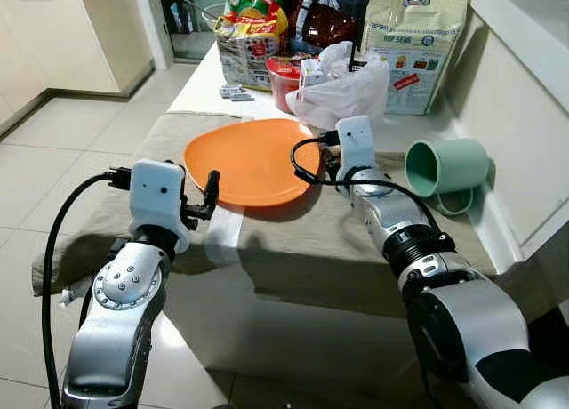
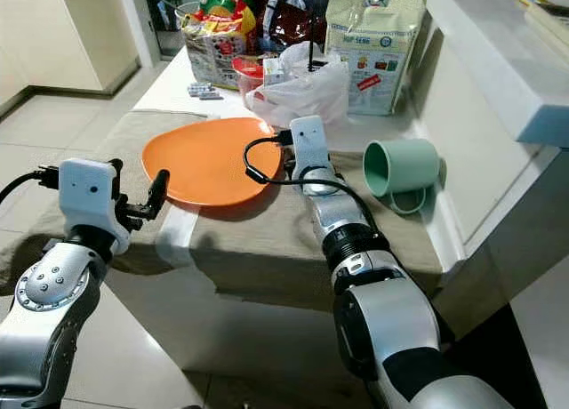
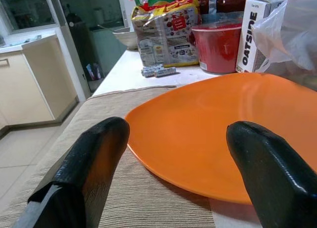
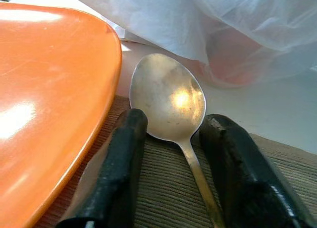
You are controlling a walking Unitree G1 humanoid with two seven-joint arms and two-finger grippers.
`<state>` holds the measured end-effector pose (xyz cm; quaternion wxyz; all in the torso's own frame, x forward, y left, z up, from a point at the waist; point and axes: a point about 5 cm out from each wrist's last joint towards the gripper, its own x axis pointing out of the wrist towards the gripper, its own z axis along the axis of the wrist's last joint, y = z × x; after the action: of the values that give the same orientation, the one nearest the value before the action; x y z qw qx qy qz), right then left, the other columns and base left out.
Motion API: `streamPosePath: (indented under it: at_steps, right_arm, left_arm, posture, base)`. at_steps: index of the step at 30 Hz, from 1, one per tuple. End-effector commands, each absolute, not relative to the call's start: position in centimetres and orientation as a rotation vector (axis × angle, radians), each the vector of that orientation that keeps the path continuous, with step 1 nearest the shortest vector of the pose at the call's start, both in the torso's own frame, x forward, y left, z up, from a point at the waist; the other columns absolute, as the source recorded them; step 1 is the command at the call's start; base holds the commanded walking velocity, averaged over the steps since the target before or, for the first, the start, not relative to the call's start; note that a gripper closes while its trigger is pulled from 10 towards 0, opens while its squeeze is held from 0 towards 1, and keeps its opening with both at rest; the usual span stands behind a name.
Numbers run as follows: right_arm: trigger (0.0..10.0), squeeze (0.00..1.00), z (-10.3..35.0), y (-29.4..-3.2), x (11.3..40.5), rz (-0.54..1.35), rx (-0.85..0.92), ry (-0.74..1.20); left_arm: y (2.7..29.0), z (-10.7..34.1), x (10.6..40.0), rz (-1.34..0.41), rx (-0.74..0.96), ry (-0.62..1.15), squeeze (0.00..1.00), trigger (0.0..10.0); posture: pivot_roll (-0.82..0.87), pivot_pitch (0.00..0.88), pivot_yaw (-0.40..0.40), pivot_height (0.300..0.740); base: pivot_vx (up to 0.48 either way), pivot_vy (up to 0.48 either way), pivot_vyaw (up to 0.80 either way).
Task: Setting the table
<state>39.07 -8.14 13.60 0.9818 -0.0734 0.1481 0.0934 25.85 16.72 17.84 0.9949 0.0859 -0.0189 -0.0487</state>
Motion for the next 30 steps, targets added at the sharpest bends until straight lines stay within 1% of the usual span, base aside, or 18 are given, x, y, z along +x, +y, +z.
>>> streamPosePath:
  at_steps: [1,2,3,4,5,10,12,13,14,15,25,30]
  right_arm:
    - [0.0,0.36,6.0,-9.1,35.4,0.196,-0.148,0.655]
    - [0.0,0.36,6.0,-9.1,35.4,0.196,-0.148,0.655]
    - [0.0,0.03,6.0,-9.0,35.3,0.200,-0.148,0.653]
    - [0.0,0.03,6.0,-9.0,35.3,0.200,-0.148,0.653]
    - [0.0,0.00,6.1,-8.9,35.4,0.201,-0.147,0.651]
    - [0.0,0.00,6.6,-9.1,35.7,0.180,-0.161,0.607]
    - [0.0,0.00,7.0,-9.3,36.1,0.163,-0.192,0.569]
    - [0.0,0.00,7.5,-9.4,36.4,0.150,-0.219,0.530]
    - [0.0,0.00,8.7,-9.7,37.0,0.118,-0.284,0.443]
    - [0.0,0.00,9.1,-9.7,37.2,0.109,-0.302,0.416]
    - [0.0,0.00,11.0,-10.4,38.1,0.024,-0.329,0.291]
    - [0.0,0.00,12.6,-10.8,38.7,-0.038,-0.344,0.178]
  left_arm:
    - [16.7,18.2,25.6,-0.105,0.185,-0.051,0.00,10.0]
    - [16.7,18.2,25.6,-0.105,0.185,-0.051,0.00,10.0]
    - [16.7,18.2,25.6,-0.104,0.184,-0.050,0.00,10.0]
    - [16.7,18.2,25.6,-0.104,0.184,-0.050,0.00,10.0]
    - [16.8,18.2,25.6,-0.103,0.184,-0.049,0.00,10.0]
    - [16.8,18.2,25.5,-0.102,0.183,-0.047,0.00,10.0]
    - [16.8,18.2,25.5,-0.102,0.184,-0.047,0.00,10.0]
    - [16.8,18.2,25.5,-0.101,0.184,-0.048,0.00,10.0]
    - [16.8,18.2,25.5,-0.101,0.183,-0.048,0.00,10.0]
    - [16.8,18.2,25.5,-0.101,0.183,-0.048,0.00,10.0]
    - [16.7,18.2,25.5,-0.101,0.180,-0.049,0.00,10.0]
    - [16.7,18.2,25.6,-0.102,0.179,-0.049,0.00,10.0]
  posture:
    - [0.04,0.093,0.049,0.740]
    - [0.04,0.093,0.049,0.740]
    - [0.04,0.096,0.050,0.740]
    - [0.04,0.096,0.050,0.740]
    - [0.04,0.096,0.050,0.740]
    - [0.04,0.100,0.051,0.740]
    - [0.04,0.101,0.051,0.740]
    - [0.04,0.102,0.051,0.740]
    - [0.04,0.102,0.051,0.740]
    - [0.04,0.104,0.051,0.740]
    - [0.04,0.106,0.054,0.740]
    - [0.04,0.107,0.056,0.740]
  base:
    - [0.000,0.000,0.00]
    - [0.000,0.000,0.00]
    - [0.000,0.000,0.00]
    - [0.000,0.000,0.00]
    - [0.000,0.000,0.00]
    - [0.000,0.000,0.00]
    - [0.000,0.000,0.00]
    - [0.000,0.000,0.00]
    - [0.000,0.000,0.00]
    - [0.000,0.000,0.00]
    - [0.000,0.000,0.00]
    - [0.000,0.000,0.00]
